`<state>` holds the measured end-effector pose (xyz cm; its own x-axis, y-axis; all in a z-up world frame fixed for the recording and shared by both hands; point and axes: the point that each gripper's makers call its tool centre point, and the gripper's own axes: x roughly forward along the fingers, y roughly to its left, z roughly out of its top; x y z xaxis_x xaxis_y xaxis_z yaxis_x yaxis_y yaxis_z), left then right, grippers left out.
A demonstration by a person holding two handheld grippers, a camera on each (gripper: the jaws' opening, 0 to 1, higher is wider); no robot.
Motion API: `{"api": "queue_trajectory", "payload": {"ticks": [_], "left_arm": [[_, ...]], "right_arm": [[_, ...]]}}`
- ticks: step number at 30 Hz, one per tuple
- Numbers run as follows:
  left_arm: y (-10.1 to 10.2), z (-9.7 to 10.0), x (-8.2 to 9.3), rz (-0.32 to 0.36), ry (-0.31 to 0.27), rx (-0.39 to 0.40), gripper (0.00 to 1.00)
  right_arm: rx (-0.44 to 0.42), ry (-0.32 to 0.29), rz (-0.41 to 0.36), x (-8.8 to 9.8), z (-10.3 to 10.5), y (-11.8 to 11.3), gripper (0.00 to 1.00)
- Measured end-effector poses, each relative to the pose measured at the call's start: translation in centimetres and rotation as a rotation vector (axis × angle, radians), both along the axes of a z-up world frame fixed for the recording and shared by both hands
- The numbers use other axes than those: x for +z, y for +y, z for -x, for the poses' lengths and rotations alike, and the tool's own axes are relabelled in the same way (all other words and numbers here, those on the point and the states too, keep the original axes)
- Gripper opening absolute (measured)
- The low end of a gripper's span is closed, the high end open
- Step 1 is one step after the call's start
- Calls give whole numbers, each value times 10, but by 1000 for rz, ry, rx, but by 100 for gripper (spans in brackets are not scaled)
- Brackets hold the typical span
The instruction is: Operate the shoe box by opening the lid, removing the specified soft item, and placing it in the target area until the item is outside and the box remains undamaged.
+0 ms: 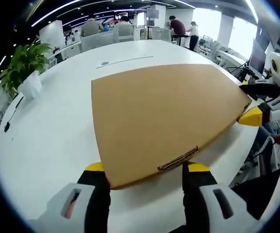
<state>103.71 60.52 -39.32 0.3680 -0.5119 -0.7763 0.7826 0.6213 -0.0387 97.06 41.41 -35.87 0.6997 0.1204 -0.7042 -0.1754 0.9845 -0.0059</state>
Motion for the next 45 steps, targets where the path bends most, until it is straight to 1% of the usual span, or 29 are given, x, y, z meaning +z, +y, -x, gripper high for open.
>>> {"api": "queue_trajectory", "payload": {"ticks": [7,12,15,18,24,28,30,32,34,36,38,40,42,43,44,45], "left_arm": [[0,2,0,6,1,13,59],[1,12,3,15,12,11,59],[2,16,2,17,12,14,59],[3,17,2,15,14,8,59],[5,26,2,25,13,-2,58],[5,27,3,27,13,-3,58],[5,26,2,34,15,-12,58],[8,25,2,40,1,-34,56],[8,25,1,56,11,-35,56],[8,25,3,54,14,-40,56],[8,26,4,65,35,-48,56],[12,24,3,96,56,-49,56],[13,27,7,116,68,-51,55],[13,29,12,132,79,-50,55],[13,30,15,146,88,-58,56],[14,32,14,181,109,-64,57]], "right_arm": [[9,4,1,-3,2,0,75],[15,-5,-1,-4,8,1,75],[19,3,0,-4,11,3,75],[18,2,-1,-4,15,3,75],[20,-5,-11,-4,22,6,74],[18,-3,-14,-3,22,6,74],[19,-8,-15,-3,22,6,74],[22,-18,-16,-3,23,6,74],[23,-21,-18,-3,22,5,74],[24,-23,-20,-3,21,4,75],[18,-28,-54,0,22,4,75],[10,-22,-88,1,22,3,74],[-4,-7,-119,1,25,4,73],[-6,1,-137,2,28,5,73],[-14,-4,-156,2,27,5,73],[-34,-22,-196,5,26,6,74]]}}
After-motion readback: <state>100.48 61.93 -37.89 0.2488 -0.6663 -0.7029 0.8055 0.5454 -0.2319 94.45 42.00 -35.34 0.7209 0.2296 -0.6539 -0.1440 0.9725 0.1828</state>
